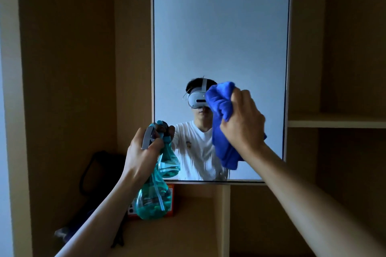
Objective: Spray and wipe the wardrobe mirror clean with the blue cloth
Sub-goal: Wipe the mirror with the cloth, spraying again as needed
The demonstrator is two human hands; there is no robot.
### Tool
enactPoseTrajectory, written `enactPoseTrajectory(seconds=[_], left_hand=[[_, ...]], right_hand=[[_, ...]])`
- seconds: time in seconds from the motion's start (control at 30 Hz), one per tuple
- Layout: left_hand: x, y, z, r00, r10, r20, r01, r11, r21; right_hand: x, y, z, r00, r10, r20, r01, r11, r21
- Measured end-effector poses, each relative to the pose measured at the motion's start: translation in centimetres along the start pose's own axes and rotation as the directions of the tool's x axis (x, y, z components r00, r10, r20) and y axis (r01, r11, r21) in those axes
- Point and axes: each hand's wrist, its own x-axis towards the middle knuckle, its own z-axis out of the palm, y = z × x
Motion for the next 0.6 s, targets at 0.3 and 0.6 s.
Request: enactPoseTrajectory(seconds=[0.3,0.6], left_hand=[[-0.8,1.0,1.6,0.999,0.011,-0.044,-0.008,0.998,0.067],[0.0,1.3,1.3,0.999,0.021,-0.039,-0.017,0.996,0.087]], right_hand=[[1.3,9.2,-4.2,0.97,0.231,-0.073,-0.235,0.97,-0.06],[1.1,9.3,-3.5,0.952,0.274,-0.136,-0.28,0.96,-0.03]])
